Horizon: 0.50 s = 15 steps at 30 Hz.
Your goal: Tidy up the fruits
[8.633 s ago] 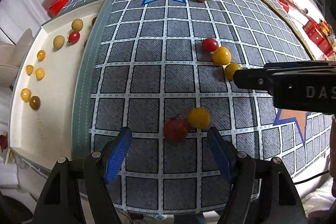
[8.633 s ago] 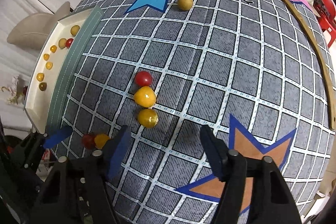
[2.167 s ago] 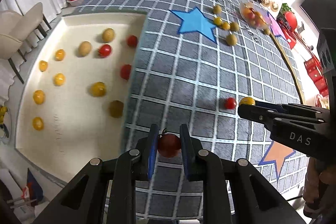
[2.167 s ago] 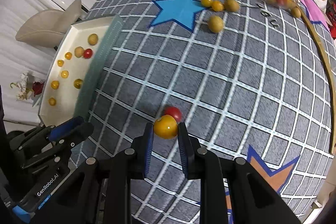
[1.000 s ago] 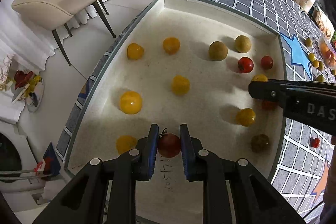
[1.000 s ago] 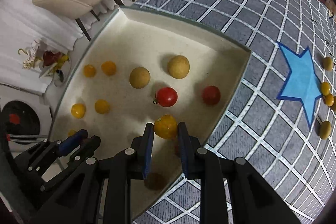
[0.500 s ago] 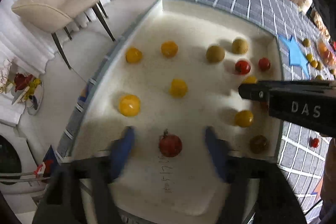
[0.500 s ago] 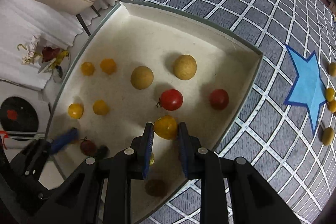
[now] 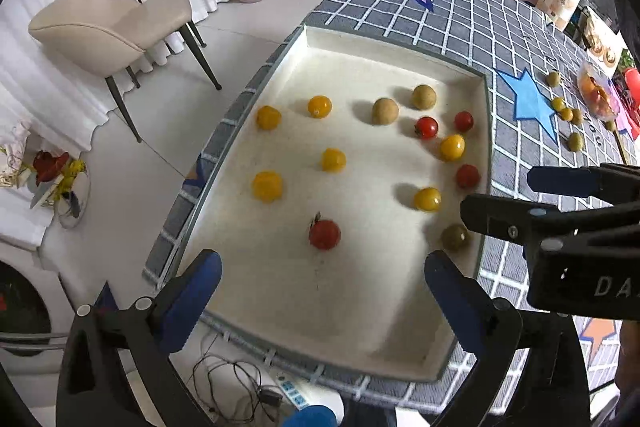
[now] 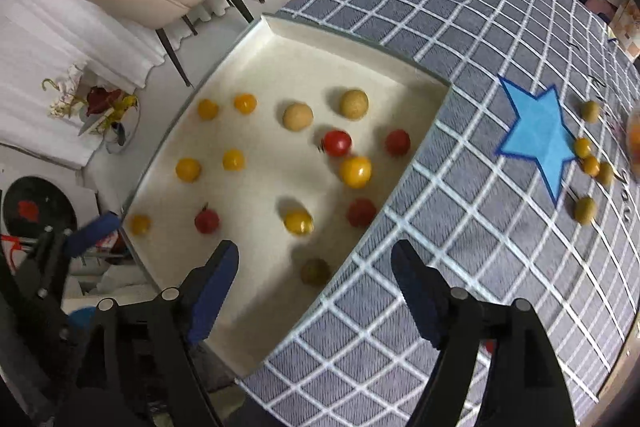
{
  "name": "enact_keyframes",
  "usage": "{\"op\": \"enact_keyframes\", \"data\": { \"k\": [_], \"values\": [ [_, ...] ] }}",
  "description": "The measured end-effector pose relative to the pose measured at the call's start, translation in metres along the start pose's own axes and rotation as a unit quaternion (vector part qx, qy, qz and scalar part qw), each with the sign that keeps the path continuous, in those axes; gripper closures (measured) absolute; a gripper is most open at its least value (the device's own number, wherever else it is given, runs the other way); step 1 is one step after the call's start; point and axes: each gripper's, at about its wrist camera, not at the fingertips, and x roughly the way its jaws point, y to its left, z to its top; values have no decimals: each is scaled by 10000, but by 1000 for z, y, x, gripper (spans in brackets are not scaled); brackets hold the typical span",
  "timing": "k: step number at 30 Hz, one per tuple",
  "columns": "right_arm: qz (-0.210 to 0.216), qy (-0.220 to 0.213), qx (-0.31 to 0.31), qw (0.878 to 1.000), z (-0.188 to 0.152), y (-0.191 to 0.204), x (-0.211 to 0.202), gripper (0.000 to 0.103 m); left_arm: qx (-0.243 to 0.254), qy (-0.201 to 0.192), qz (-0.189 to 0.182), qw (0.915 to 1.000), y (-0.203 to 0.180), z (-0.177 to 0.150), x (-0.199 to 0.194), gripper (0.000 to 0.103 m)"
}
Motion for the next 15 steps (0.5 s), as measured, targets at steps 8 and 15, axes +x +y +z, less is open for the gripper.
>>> {"op": "enact_keyframes", "data": {
  "k": [8,15],
  "values": [
    [-194,33,30,9998,-14,4,-23,0,114,-88,148,9998,6,-12,-34,1],
    [-425,103,-162,9989,-16,18,-43,0,89,180,-3,9998,13,-13,-52,1]
  ]
}}
